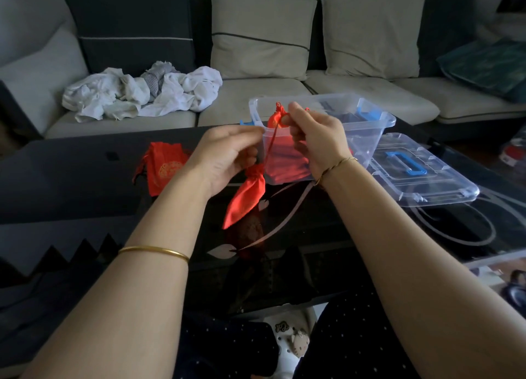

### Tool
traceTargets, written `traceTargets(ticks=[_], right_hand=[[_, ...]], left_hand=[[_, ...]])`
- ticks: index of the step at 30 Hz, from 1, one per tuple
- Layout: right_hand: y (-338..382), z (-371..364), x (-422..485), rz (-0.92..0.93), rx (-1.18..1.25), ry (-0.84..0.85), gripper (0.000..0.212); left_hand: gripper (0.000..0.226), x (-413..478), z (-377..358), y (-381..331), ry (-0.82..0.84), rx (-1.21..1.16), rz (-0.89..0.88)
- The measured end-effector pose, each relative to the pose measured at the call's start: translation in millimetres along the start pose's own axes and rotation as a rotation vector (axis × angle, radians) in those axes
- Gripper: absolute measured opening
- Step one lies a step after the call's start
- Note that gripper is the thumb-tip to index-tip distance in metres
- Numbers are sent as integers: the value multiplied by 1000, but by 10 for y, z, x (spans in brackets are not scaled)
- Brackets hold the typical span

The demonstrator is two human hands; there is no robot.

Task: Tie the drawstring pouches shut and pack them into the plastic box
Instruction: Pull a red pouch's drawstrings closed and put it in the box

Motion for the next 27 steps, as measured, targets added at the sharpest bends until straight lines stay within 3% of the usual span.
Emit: traceTargets(ticks=[7,11,14,17,21,25,27], right_hand=[[105,-238,-48,86,-98,136,38],[-1,-190,-52,-63,-178,129,41],[-128,-195,-130,-177,-345,264,42],[-152,-236,-190,-193,-271,335,35],[-116,-236,-173,-171,-153,291,19],[-121,-253,-218,-243,-87,341,28],[-127,-253,-267,-260,-183,422,30]], left_hand=[[13,36,-52,50,59,231,-59],[18,40,-67,41,57,99,-26],[23,32,-63,27,73,50,-23],[23,27,-67,28,84,25,-14],[20,35,-42,44,54,8,-2],[16,36,23,59,-32,33,4],[15,30,35,56,-40,41,5]])
Point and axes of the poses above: each hand's wrist, its own x-axis towards the middle knuckle, its own z-axis out of the back of the hand, y = z × x, the point moved 6 cm from there along x, towards the middle knuckle, and after that the axes turned 5 degrees about z, right-handed, at the moved point
